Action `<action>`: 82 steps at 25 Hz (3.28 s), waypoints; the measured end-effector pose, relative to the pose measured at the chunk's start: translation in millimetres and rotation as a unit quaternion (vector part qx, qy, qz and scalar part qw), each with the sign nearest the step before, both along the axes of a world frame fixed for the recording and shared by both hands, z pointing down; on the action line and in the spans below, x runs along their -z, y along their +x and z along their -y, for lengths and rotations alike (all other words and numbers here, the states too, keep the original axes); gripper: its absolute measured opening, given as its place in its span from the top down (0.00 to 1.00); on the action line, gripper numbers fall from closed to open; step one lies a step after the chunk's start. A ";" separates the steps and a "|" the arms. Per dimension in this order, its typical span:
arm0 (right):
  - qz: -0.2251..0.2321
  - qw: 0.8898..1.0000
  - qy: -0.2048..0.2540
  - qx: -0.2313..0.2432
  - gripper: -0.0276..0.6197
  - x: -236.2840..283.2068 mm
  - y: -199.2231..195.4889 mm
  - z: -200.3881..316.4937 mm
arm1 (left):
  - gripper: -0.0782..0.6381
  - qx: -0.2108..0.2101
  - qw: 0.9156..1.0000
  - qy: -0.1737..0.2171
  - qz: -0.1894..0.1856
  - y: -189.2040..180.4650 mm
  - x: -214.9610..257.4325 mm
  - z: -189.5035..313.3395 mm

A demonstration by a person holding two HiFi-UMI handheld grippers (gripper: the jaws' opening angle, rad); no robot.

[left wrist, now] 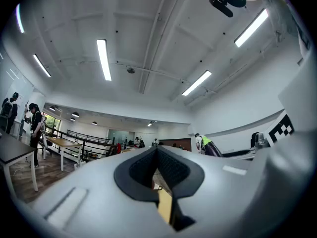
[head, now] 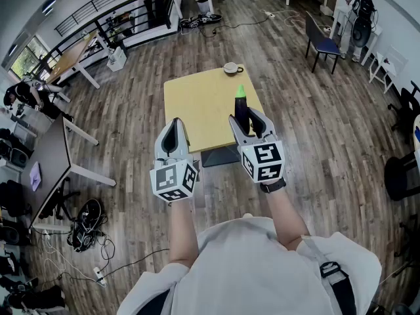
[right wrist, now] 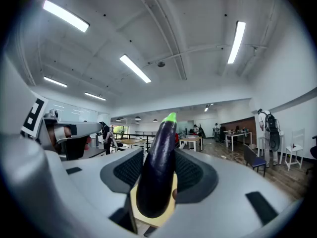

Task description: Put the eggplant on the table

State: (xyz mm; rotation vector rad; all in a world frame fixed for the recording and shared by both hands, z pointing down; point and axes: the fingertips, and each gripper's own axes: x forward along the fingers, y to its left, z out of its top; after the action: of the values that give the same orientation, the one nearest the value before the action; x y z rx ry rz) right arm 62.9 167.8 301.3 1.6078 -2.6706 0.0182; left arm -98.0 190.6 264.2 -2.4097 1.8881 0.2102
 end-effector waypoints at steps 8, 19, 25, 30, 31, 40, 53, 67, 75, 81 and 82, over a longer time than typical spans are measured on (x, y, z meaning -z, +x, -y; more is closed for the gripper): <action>-0.002 1.000 0.007 0.015 0.66 -1.7 14.2 1.1 | 0.88 0.047 0.999 -0.022 -0.002 10.8 -21.7 4.6; 0.008 0.999 0.003 0.039 0.66 -31.8 -4.7 35.5 | 0.88 0.033 0.998 -0.054 0.015 7.6 -63.0 45.9; 0.041 0.999 0.005 0.011 0.66 -25.5 -15.2 109.1 | 0.88 0.028 0.997 -0.072 0.013 -14.4 -71.6 126.0; 0.026 0.999 0.025 -0.007 0.66 -11.4 -33.7 169.9 | 0.88 -0.008 0.998 -0.057 0.009 -30.4 -58.3 204.0; 0.027 0.999 0.028 -0.011 0.66 -10.5 -35.1 182.6 | 0.88 -0.016 0.998 -0.053 0.007 -30.5 -56.4 218.6; -0.002 0.999 0.002 -0.045 0.66 -40.2 -52.2 264.8 | 0.88 -0.082 0.994 -0.067 0.024 -27.0 -81.7 299.7; -0.044 0.993 -0.096 -0.058 0.65 -115.7 -12.6 354.5 | 0.88 -0.161 0.980 -0.116 0.022 28.8 -146.2 403.0; -0.055 0.976 -0.206 -0.047 0.65 -201.1 25.5 458.2 | 0.88 -0.183 0.968 -0.173 0.015 91.1 -212.9 497.7; -0.092 0.957 -0.270 -0.059 0.65 -265.9 37.4 495.2 | 0.88 -0.200 0.955 -0.218 0.035 100.7 -265.6 529.8; -0.094 0.939 -0.326 -0.059 0.65 -318.3 43.1 513.8 | 0.88 -0.209 0.945 -0.251 0.031 110.5 -301.3 547.5; -0.095 0.936 -0.334 -0.059 0.65 -325.6 43.6 516.4 | 0.88 -0.210 0.943 -0.255 0.029 111.4 -306.5 550.7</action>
State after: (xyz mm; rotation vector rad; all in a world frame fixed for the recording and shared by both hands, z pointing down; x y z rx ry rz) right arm 106.5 -348.5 626.9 1.4313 -2.0768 0.6581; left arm 13.4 -360.1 570.7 -3.0953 1.5158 -0.3783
